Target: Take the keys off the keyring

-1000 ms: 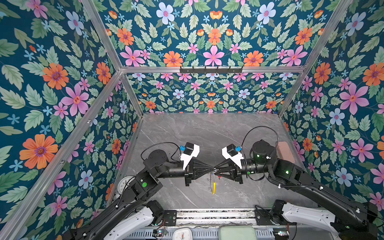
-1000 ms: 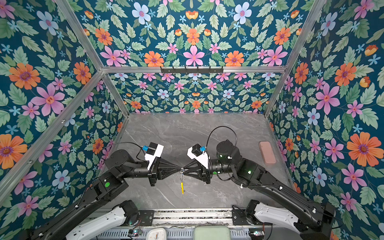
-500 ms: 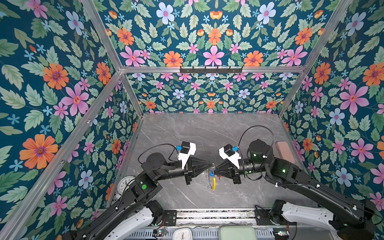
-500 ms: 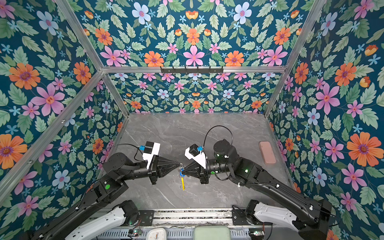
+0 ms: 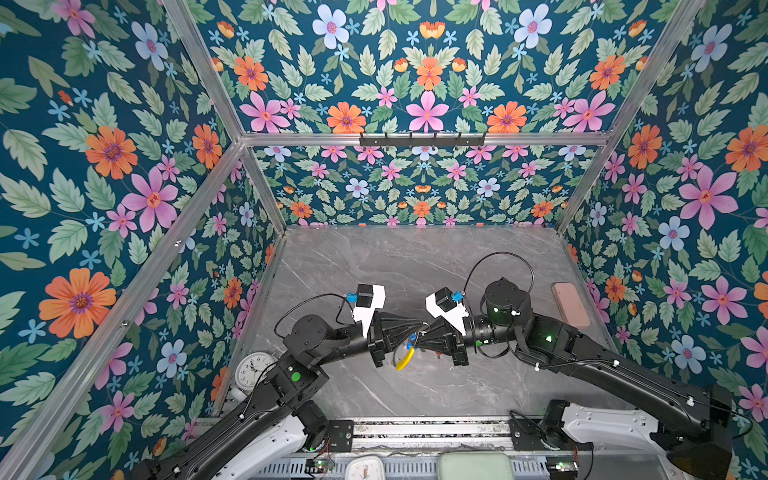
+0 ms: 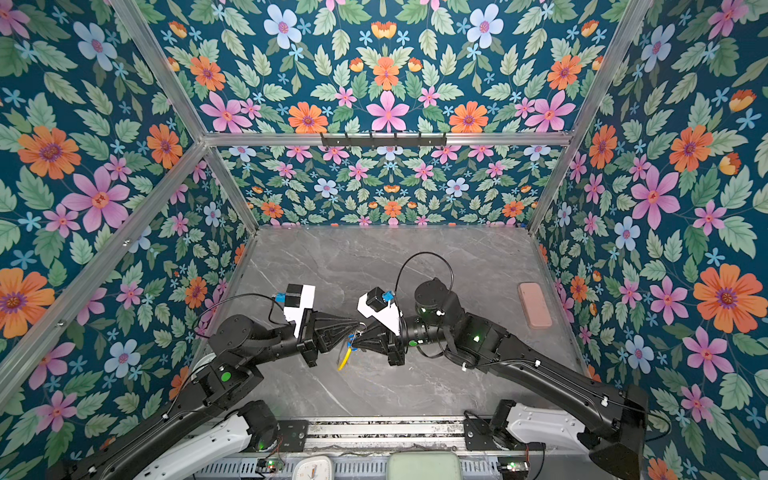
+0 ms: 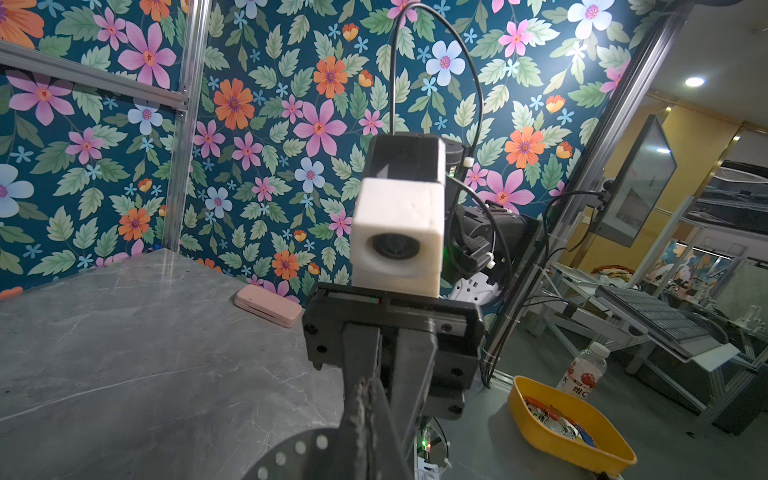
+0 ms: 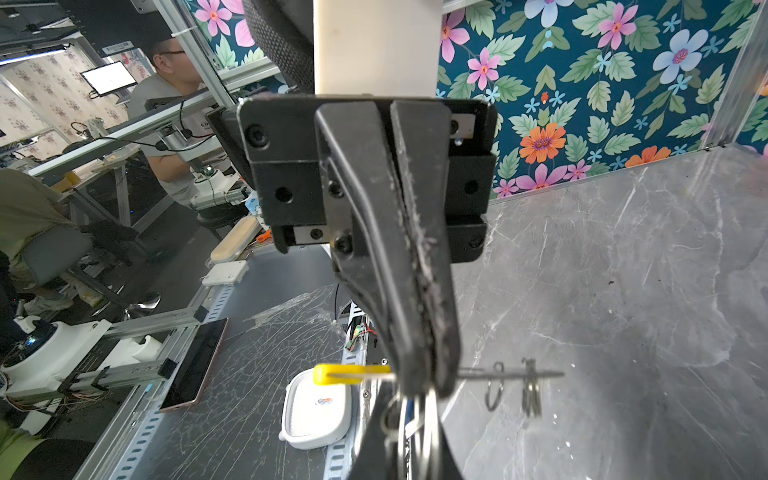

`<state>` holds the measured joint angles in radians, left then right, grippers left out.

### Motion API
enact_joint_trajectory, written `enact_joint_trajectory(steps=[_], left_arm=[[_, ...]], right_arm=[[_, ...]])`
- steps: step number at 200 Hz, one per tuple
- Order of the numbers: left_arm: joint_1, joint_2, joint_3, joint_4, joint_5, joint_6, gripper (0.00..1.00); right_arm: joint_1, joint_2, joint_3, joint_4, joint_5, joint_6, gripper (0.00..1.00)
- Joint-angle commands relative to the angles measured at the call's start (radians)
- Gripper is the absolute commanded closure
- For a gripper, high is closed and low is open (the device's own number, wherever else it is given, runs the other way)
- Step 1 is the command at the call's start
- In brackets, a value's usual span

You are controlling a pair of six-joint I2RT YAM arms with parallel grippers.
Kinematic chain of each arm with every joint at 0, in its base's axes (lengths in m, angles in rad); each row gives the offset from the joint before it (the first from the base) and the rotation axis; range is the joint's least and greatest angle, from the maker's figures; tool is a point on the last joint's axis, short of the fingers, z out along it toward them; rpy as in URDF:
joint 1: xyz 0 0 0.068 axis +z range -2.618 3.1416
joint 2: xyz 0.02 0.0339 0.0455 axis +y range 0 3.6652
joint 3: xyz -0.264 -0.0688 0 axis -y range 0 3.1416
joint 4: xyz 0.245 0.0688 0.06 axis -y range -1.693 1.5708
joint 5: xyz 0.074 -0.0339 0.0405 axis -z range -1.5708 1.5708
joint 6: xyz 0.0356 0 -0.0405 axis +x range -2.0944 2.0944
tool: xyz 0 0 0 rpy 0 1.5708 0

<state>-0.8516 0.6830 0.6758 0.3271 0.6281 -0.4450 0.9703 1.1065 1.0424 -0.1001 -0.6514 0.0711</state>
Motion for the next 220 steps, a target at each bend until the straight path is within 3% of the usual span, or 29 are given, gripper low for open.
enact_joint_trajectory(steps=[1,42,75,100,130,153,191,220], left_arm=[[0.0,-0.002,-0.003,0.128,-0.018,-0.013,1.0],[0.002,-0.02,-0.008,0.099,-0.005,0.009,1.0],[0.0,-0.044,-0.023,0.1,-0.003,0.029,1.0],[0.0,-0.059,-0.052,0.148,-0.014,0.039,1.0],[0.0,-0.077,-0.104,0.23,-0.052,0.042,1.0],[0.0,-0.084,-0.157,0.338,-0.072,0.019,1.0],[0.0,-0.067,-0.199,0.463,-0.101,-0.009,1.0],[0.0,-0.046,-0.222,0.53,-0.121,-0.027,1.0]], right_arm=[[0.007,0.012,0.002,0.029,-0.014,0.011,1.0],[0.005,-0.012,-0.008,0.002,0.041,0.021,0.99],[0.004,-0.058,-0.022,-0.062,0.052,0.011,0.68],[-0.012,-0.113,-0.034,-0.113,0.058,0.0,0.55],[-0.086,-0.202,-0.05,-0.098,0.048,0.03,0.5],[-0.14,-0.235,-0.06,0.058,0.027,0.114,0.48],[-0.141,-0.162,-0.059,0.313,-0.05,0.265,0.47],[-0.139,-0.092,-0.056,0.376,-0.1,0.317,0.48]])
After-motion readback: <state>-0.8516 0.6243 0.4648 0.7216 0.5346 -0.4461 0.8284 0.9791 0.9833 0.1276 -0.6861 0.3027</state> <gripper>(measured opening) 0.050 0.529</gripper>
